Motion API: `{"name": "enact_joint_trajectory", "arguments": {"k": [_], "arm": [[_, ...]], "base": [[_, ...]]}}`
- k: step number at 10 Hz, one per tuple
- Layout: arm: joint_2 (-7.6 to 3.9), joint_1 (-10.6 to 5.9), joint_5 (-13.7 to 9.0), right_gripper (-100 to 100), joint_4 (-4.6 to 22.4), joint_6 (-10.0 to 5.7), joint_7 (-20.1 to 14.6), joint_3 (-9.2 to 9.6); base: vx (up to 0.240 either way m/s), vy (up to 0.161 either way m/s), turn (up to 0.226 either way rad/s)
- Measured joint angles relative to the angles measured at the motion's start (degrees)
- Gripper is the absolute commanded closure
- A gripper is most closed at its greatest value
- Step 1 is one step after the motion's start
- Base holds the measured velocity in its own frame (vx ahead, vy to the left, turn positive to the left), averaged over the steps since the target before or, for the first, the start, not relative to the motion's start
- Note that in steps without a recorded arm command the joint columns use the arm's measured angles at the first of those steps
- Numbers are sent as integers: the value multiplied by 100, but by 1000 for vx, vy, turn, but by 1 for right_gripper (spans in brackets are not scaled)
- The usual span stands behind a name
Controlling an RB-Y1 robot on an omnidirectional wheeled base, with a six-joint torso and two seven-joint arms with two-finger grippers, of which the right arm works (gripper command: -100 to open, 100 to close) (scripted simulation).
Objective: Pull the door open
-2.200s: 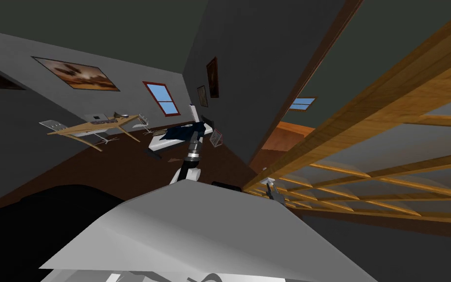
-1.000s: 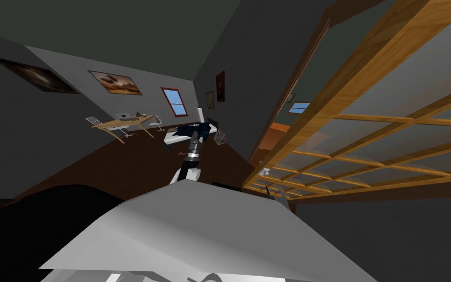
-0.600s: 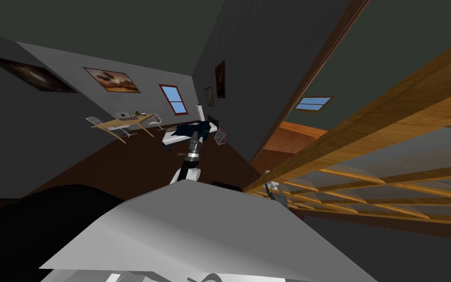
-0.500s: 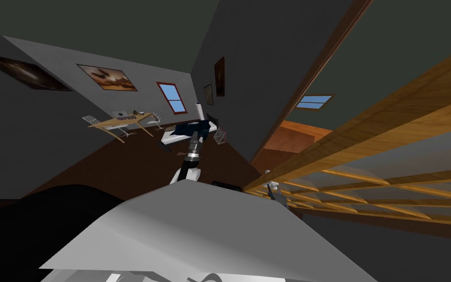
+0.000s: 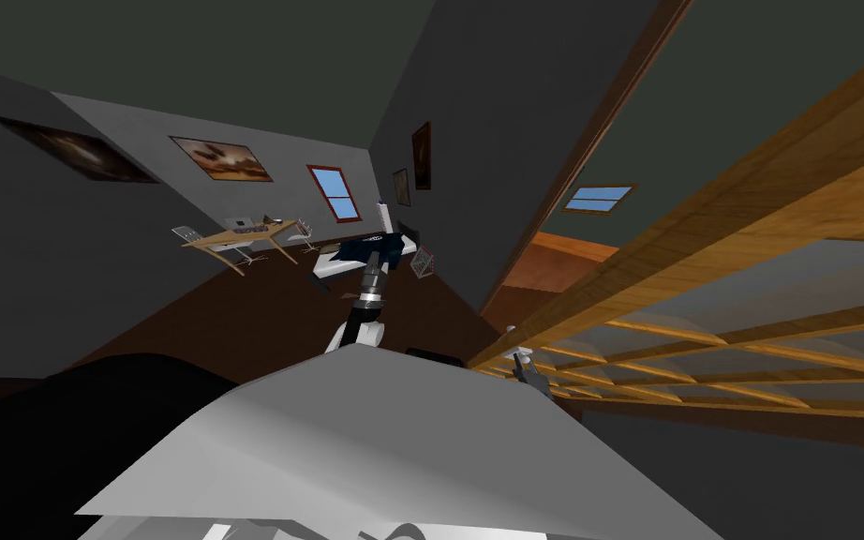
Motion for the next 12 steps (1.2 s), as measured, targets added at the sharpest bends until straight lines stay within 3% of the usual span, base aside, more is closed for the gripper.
{"name": "enact_joint_trajectory", "arguments": {"k": [3, 4, 6, 9, 12], "arm": [[-78, 26, 41, 100, 45, -130, -68, 99], [-57, 1, 81, 100, 182, -223, -131, 172], [-147, 102, 126, 100, 76, -302, -145, 288], [-144, 86, 202, 100, 288, -515, -270, 436], [-104, 49, 245, 100, 483, -624, -337, 517]], "base": [[-192, -49, 123], [-207, -82, 138], [-179, -52, 85], [-170, -56, 108], [29, 36, 9]]}}
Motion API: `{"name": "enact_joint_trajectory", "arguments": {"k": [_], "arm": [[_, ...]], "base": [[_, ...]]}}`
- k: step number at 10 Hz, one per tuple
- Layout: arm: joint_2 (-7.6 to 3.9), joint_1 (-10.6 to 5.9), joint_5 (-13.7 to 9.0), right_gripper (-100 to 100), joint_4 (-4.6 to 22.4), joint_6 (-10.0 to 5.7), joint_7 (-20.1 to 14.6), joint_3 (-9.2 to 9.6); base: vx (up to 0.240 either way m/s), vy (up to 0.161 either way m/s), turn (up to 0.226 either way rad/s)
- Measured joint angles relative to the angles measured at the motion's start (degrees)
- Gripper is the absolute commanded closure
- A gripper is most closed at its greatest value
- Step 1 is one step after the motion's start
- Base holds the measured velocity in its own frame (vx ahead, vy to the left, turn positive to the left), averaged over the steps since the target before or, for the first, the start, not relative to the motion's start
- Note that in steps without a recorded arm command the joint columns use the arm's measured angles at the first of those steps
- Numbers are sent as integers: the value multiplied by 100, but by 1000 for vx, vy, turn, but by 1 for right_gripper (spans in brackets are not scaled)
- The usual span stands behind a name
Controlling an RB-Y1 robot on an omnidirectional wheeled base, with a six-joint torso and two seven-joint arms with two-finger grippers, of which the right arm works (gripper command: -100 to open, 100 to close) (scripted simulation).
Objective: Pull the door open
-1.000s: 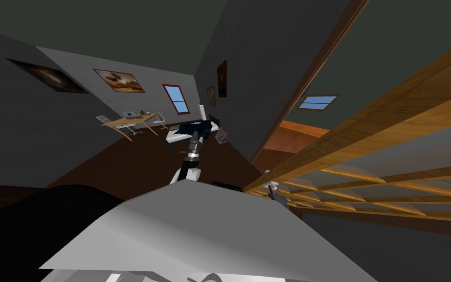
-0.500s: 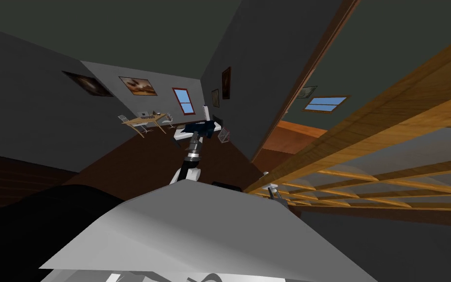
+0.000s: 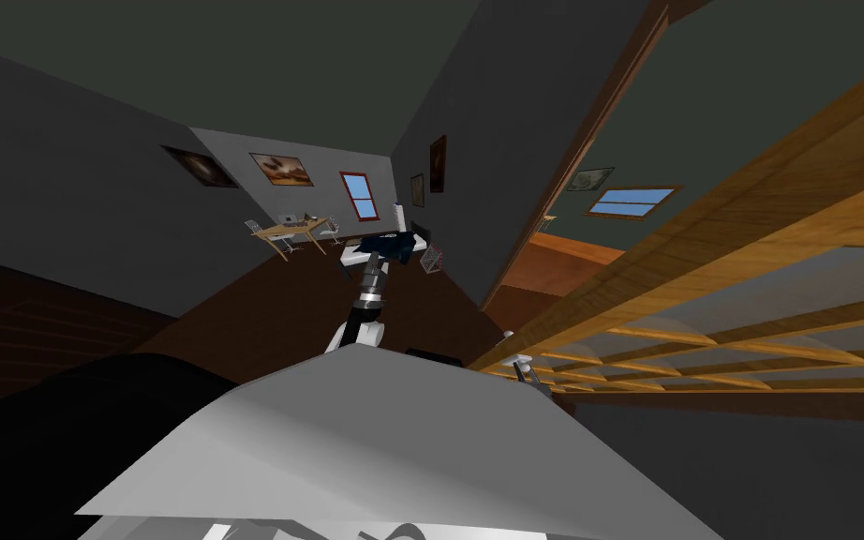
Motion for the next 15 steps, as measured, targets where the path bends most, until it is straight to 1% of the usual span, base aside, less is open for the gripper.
{"name": "enact_joint_trajectory", "arguments": {"k": [2, 3, 4, 5, 6, 7, 8, 9, 10, 11, 12, 13, 14, 15], "arm": [[20, -44, 15, 100, 204, -127, -55, 32], [19, -24, 28, 100, 149, -142, -20, 63], [17, -52, 20, 100, 226, -155, -16, 62], [-77, 40, 6, 100, 24, -109, 36, 55], [-40, -8, 19, 100, 116, -153, 15, 66], [-43, -13, 23, 100, 134, -176, -10, 71], [10, -81, 41, 100, 339, -255, -92, 87], [-70, -16, 23, 100, 140, -178, -59, 76], [-145, 115, -3, 100, -184, -60, 103, 46], [-69, 13, 17, 100, -33, -127, 47, 68], [21, -71, 36, 100, 206, -233, -54, 83], [71, -107, 48, 100, 393, -305, -99, 96], [82, -108, 57, 100, 495, -362, -115, 112], [176, -187, 73, 100, 787, -483, -177, 133]], "base": [[92, 128, 14], [79, 71, -14], [59, 20, 7], [19, -2, 13], [-2, 0, 13], [0, 10, 11], [0, 0, 0], [-9, -11, -10], [-2, -11, -28], [5, -2, 12], [7, 4, 28], [28, 26, 8], [58, 42, -24], [18, 28, -8]]}}
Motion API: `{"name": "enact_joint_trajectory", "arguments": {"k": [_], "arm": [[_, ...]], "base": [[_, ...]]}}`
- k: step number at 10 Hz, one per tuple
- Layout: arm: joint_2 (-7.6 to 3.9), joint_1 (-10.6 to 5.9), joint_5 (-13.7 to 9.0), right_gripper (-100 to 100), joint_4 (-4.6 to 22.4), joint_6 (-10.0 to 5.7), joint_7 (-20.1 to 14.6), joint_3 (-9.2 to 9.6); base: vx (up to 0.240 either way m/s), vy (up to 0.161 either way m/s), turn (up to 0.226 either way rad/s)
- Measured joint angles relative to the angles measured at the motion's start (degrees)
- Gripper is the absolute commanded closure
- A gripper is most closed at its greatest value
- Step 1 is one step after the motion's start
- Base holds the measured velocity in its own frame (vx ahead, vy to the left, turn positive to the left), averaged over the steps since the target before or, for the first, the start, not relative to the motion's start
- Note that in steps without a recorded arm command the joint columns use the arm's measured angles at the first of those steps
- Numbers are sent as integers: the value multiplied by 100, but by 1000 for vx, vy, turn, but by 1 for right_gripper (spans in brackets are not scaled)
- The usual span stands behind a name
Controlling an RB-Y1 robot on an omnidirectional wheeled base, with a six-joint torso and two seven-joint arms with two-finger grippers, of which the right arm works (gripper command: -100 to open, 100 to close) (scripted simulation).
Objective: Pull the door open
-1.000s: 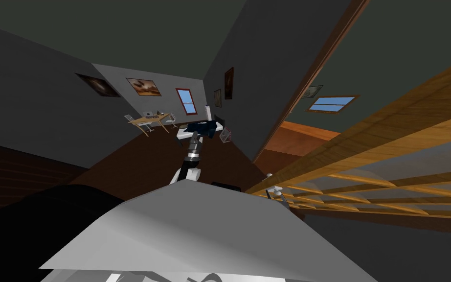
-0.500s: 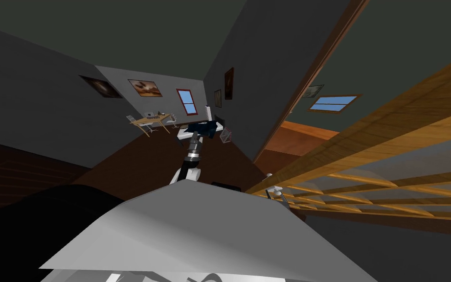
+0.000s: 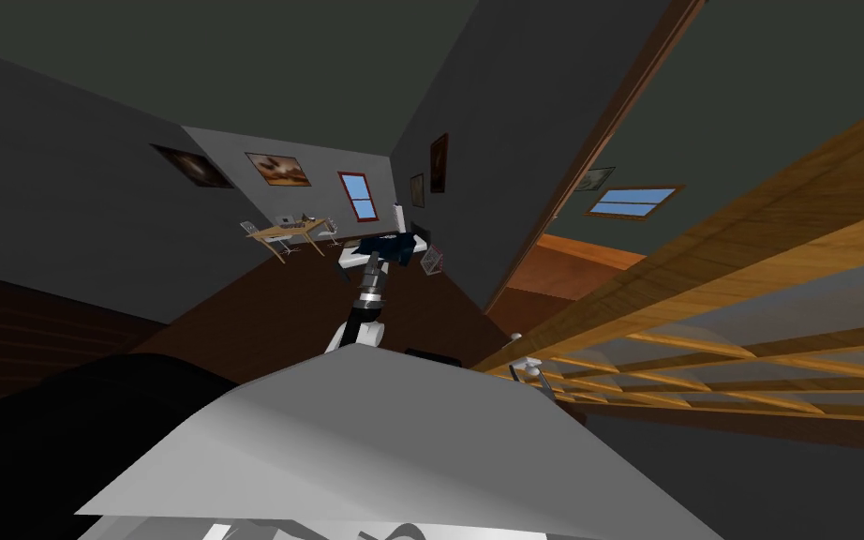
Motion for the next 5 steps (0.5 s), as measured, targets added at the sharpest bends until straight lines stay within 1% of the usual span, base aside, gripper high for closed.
{"name": "enact_joint_trajectory", "arguments": {"k": [1, 2, 3, 4, 5], "arm": [[-56, 36, -8, 100, -70, 14, -5, 1], [-123, 79, -19, 100, -221, 83, 26, -6], [67, -116, 12, 100, 280, -73, -102, 18], [-159, 109, -14, 100, -164, 74, 18, 0], [-252, 179, -41, 100, -503, 253, 152, -24]], "base": [[-14, 2, 0], [-10, 0, 4], [2, 22, 37], [6, -2, -44], [3, -17, -1]]}}
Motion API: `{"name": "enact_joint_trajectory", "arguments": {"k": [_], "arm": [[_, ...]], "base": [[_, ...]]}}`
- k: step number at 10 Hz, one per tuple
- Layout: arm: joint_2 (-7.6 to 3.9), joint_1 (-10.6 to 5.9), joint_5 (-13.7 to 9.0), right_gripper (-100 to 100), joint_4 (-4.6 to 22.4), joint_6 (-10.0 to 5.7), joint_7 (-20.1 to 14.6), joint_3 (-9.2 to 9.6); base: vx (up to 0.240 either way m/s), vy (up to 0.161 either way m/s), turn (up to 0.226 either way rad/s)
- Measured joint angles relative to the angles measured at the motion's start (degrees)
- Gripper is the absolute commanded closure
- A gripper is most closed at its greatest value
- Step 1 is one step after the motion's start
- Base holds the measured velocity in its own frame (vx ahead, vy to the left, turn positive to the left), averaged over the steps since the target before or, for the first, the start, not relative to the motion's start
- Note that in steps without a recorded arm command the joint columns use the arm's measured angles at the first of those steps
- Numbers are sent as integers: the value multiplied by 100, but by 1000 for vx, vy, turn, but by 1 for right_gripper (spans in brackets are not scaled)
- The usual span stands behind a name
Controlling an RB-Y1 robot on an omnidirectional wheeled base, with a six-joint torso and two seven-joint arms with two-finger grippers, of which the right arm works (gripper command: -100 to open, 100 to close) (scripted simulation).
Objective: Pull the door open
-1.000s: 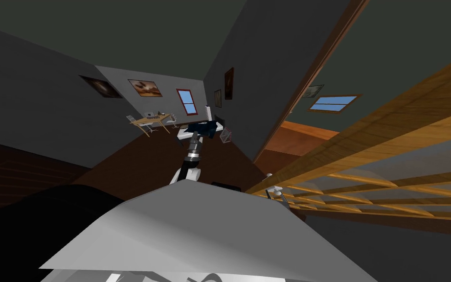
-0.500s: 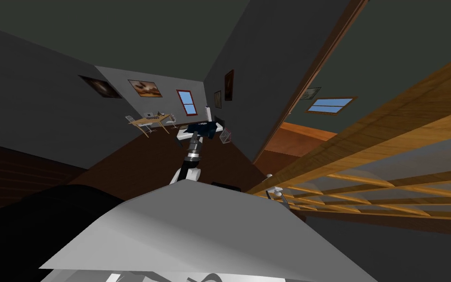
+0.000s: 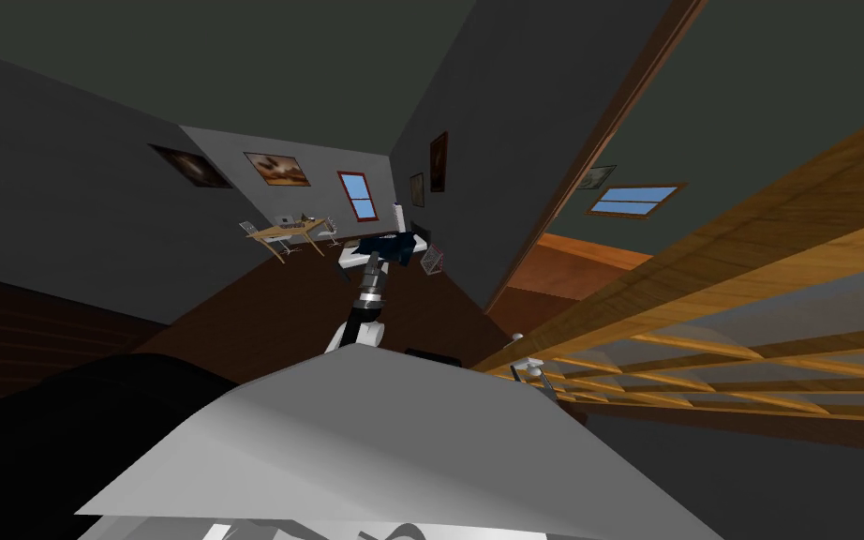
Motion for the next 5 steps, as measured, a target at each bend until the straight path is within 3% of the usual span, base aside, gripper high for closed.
{"name": "enact_joint_trajectory", "arguments": {"k": [1, 3, 4, 5], "arm": [[50, -37, 15, 100, 95, -55, -28, 9], [304, -314, 46, 100, 708, -268, -238, 38], [72, -73, 14, 100, 150, -62, -54, 11], [44, -38, 24, 100, 183, -94, -22, 28]], "base": [[-1, -5, 4], [-10, -2, 10], [-1, -32, -46], [-4, -23, -43]]}}
